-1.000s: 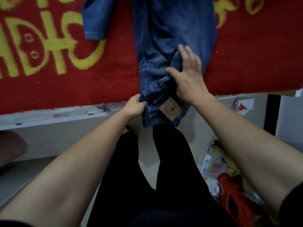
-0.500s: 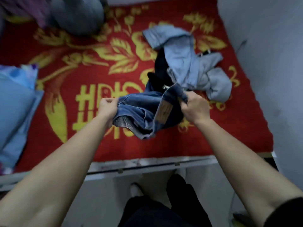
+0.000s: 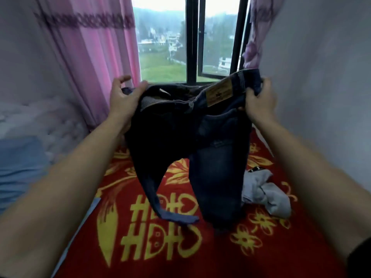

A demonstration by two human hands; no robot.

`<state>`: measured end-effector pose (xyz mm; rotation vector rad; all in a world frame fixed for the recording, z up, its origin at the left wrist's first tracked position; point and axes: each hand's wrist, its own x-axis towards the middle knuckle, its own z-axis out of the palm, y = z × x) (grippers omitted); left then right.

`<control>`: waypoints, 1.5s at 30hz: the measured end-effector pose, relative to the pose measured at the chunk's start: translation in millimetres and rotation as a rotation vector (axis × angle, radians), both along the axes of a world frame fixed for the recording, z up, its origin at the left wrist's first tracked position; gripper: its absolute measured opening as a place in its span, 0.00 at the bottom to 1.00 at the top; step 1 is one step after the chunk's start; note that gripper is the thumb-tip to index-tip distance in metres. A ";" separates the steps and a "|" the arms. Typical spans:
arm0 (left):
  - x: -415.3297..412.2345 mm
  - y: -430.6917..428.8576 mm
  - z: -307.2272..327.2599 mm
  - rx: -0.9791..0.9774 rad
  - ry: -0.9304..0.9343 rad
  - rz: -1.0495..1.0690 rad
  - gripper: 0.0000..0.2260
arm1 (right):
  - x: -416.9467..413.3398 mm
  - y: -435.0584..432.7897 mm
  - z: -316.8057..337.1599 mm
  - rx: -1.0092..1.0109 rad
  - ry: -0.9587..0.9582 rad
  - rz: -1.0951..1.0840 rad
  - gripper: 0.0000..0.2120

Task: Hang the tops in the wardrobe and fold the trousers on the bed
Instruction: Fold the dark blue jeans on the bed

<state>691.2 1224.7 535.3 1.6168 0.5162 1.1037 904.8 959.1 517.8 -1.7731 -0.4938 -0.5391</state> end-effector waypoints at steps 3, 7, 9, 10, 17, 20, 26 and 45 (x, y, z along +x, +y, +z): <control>-24.2 -1.3 35.1 0.307 0.113 0.042 0.39 | -18.0 10.3 40.5 0.046 -0.060 0.023 0.14; -46.4 -1.6 33.9 0.573 0.292 0.044 0.54 | -38.4 23.2 55.0 0.044 -0.054 0.030 0.14; -52.4 2.2 19.7 0.638 0.408 0.054 0.57 | -42.7 26.7 47.5 0.016 -0.022 0.050 0.14; -54.8 5.5 11.2 0.657 0.479 0.062 0.58 | -44.4 28.3 41.4 0.002 -0.010 0.070 0.13; -52.9 40.4 -45.8 0.735 0.756 0.284 0.29 | -39.9 52.5 -9.1 -0.261 -0.039 0.131 0.17; -49.2 64.1 -54.0 0.606 0.810 0.265 0.13 | -24.7 61.2 -23.9 -0.301 -0.018 0.098 0.20; -24.9 94.7 -93.3 0.620 1.107 0.222 0.04 | 4.1 89.1 -65.3 -0.465 -0.141 0.151 0.10; -19.7 61.4 -294.5 0.918 1.546 -0.163 0.11 | 5.7 87.1 -288.3 -1.658 0.159 0.498 0.17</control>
